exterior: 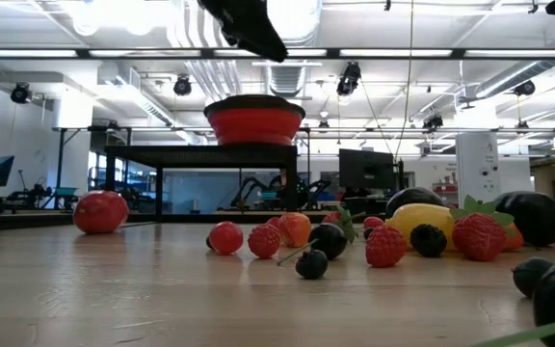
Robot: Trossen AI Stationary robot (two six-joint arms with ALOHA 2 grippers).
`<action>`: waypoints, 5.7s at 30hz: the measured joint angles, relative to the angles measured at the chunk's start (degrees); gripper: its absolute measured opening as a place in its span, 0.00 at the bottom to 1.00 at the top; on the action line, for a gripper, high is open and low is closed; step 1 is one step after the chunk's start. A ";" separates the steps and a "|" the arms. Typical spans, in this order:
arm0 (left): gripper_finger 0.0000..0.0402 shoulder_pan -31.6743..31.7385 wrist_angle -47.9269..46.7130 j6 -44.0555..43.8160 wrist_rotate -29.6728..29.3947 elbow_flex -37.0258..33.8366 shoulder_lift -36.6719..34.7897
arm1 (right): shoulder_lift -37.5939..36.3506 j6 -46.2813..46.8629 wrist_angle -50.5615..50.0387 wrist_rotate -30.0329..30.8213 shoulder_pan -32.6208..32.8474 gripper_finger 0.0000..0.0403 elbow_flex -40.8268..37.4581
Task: Pick & Place Fruit
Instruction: Put the blueberry into the red gray strainer bowl on the shelf, then put the red cherry into the red gray strainer bowl on the shelf
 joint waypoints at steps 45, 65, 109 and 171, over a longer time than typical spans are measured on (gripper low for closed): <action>0.53 -20.16 17.72 4.98 9.67 -24.45 8.60 | -0.02 -0.10 -0.01 -0.01 0.00 0.02 -0.01; 0.52 -20.40 16.78 3.62 11.19 -24.38 17.23 | 0.00 -0.06 0.00 -0.01 0.00 0.02 0.00; 0.16 -18.75 12.77 0.70 3.13 -18.63 6.51 | -0.02 0.00 0.00 0.00 0.00 0.02 -0.02; 0.60 21.29 5.31 -12.86 -3.57 -2.77 4.07 | -0.02 -0.11 0.00 -0.01 0.00 0.02 -0.01</action>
